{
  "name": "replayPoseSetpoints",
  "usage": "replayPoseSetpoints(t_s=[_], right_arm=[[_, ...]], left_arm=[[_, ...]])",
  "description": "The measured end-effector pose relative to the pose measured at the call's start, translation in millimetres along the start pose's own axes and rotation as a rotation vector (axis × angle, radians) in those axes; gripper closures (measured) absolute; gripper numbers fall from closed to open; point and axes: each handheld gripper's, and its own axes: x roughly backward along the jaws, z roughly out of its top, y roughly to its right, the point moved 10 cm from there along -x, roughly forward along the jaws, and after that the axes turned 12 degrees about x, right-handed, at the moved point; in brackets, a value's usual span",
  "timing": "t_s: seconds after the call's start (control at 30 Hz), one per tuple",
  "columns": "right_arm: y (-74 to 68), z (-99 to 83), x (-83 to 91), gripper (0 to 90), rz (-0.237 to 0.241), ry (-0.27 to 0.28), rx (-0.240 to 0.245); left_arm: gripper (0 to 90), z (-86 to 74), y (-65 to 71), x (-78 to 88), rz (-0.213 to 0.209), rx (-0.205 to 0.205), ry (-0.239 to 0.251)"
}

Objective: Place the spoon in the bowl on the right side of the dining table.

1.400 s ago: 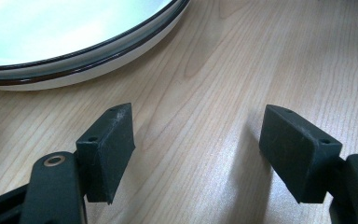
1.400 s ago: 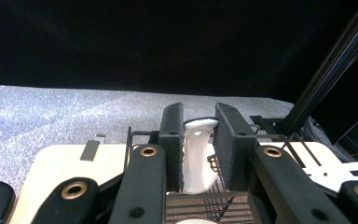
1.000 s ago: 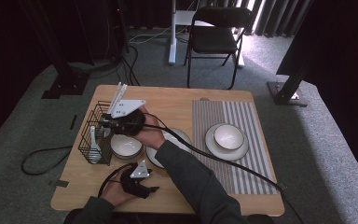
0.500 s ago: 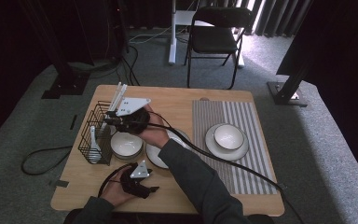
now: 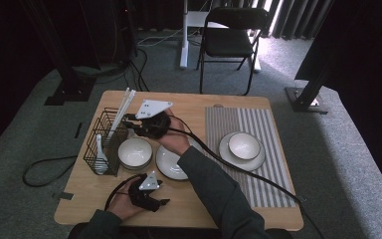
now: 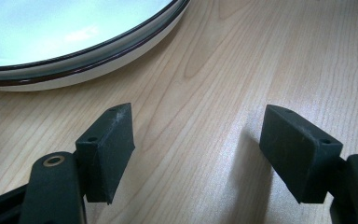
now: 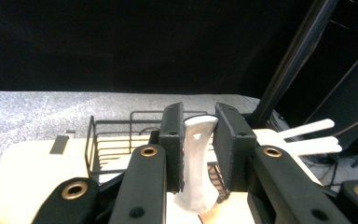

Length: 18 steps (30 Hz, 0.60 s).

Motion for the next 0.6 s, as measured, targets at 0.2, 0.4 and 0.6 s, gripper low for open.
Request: replayPoseSetpoints(t_s=[0.2, 0.4, 0.6], right_arm=[[8.6, -7.2, 9.2, 73.9, -0.025, -0.003, -0.016], [13.1, -15.8, 15.2, 73.9, -0.039, -0.016, -0.019], [17.4, -23.9, 21.1, 73.9, -0.051, -0.025, -0.034]], left_arm=[[26.6, -0.1, 0.2, 0.0, 0.0, 0.002, 0.0], [26.5, 0.0, 0.0, -0.1, -0.001, -0.001, 0.0], [26.4, 0.1, 0.1, -0.2, -0.002, -0.001, 0.001]])
